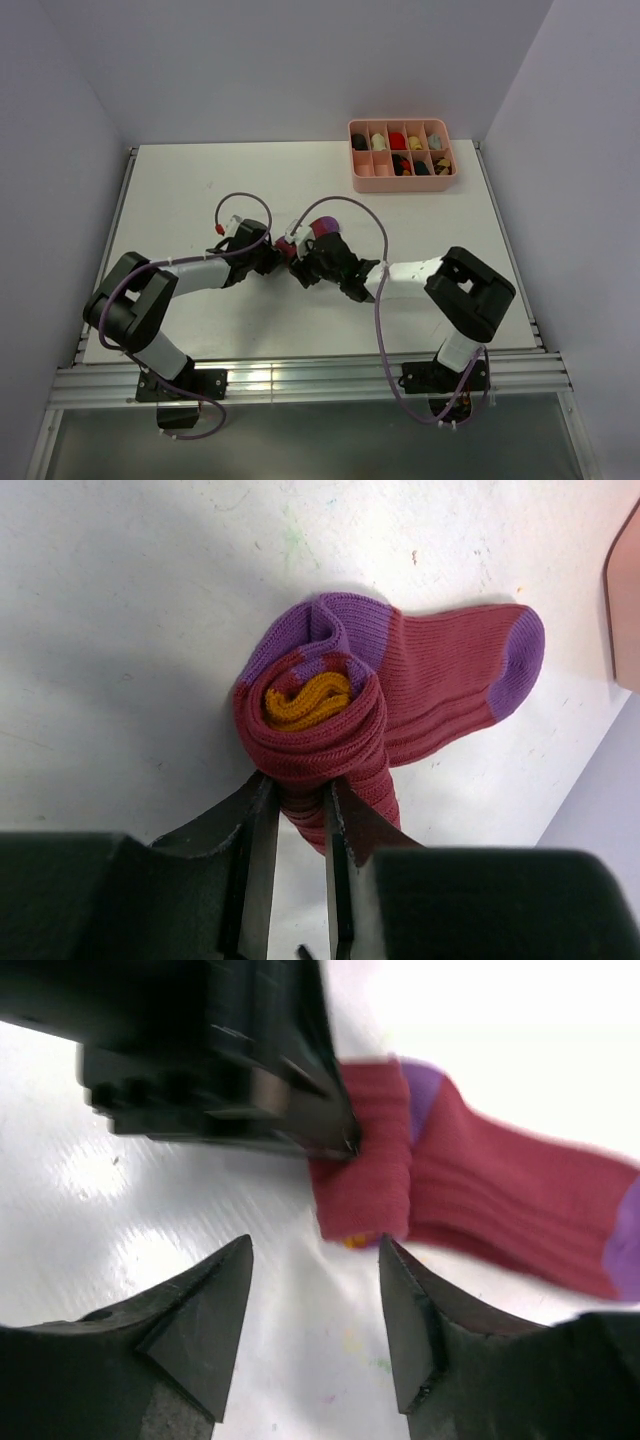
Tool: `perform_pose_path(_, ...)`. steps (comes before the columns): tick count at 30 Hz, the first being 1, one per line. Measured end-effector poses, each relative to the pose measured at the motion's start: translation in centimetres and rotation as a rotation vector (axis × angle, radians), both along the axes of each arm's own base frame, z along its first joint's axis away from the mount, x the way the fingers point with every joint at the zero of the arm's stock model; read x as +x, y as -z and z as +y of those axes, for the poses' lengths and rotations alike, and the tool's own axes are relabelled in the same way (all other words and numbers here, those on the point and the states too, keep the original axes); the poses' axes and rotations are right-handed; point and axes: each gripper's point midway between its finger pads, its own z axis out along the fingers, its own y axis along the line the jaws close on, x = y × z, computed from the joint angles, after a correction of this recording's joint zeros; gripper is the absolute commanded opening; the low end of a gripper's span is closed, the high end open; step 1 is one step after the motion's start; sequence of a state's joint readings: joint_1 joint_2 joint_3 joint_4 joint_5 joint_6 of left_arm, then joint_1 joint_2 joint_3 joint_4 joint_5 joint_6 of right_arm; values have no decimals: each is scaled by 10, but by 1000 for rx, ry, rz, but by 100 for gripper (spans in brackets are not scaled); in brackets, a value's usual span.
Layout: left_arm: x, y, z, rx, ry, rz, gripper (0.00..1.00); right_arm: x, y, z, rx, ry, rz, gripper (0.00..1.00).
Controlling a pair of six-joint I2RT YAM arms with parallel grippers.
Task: Roll the socks
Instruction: Roll the sock at the center of the board.
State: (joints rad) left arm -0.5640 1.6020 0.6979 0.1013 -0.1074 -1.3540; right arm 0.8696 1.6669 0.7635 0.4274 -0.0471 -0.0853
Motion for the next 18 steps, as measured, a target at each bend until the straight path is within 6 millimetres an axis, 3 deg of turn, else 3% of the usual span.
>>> perform_pose_path(8,-1,0,0,15,26,10,18,3,0,15,-114,-31,-213,62)
perform_pose_path(18,-3,0,-1,19,40,15,18,16,37,15,-237,-32,-265,57)
